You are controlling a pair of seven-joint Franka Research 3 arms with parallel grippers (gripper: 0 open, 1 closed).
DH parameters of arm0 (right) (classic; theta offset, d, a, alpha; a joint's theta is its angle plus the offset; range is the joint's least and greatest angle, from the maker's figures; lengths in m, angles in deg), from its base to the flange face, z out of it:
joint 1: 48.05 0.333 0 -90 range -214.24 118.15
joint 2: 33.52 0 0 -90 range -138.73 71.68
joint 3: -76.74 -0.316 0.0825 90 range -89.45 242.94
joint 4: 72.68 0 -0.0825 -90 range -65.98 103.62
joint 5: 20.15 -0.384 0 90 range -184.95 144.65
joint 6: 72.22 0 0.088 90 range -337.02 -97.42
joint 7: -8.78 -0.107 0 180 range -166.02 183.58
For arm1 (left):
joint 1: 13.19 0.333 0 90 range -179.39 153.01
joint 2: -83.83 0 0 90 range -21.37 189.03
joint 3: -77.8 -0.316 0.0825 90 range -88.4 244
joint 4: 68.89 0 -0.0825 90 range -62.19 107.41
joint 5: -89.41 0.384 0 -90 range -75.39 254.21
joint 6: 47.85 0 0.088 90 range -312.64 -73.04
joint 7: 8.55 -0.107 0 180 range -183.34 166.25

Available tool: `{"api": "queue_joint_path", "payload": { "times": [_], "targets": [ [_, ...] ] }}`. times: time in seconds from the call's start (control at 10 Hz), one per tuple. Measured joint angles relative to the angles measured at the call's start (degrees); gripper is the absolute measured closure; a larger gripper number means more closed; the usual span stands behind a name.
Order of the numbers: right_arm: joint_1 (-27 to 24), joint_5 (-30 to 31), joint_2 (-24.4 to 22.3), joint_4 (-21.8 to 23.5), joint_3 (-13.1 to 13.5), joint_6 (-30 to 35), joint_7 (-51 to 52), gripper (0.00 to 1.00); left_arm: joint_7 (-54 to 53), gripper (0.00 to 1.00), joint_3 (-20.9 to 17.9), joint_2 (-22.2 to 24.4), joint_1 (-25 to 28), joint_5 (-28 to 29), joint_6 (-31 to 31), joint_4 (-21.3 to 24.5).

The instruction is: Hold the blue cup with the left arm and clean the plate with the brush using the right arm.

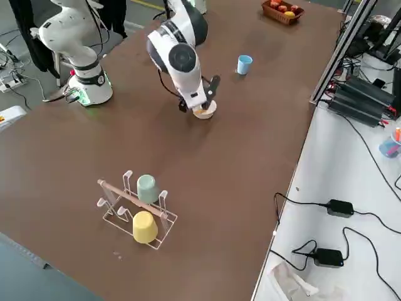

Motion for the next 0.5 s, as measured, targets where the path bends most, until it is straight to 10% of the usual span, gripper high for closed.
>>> {"api": "queue_joint_path", "payload": {
  "times": [0.5],
  "targets": [
    [-2.86,-15.49,3.77,7.62,0.08,-4.98,14.03,0.0,-41.56,0.01,0.51,-14.64,0.9,-21.5,-1.94,3.33]
  ]
}}
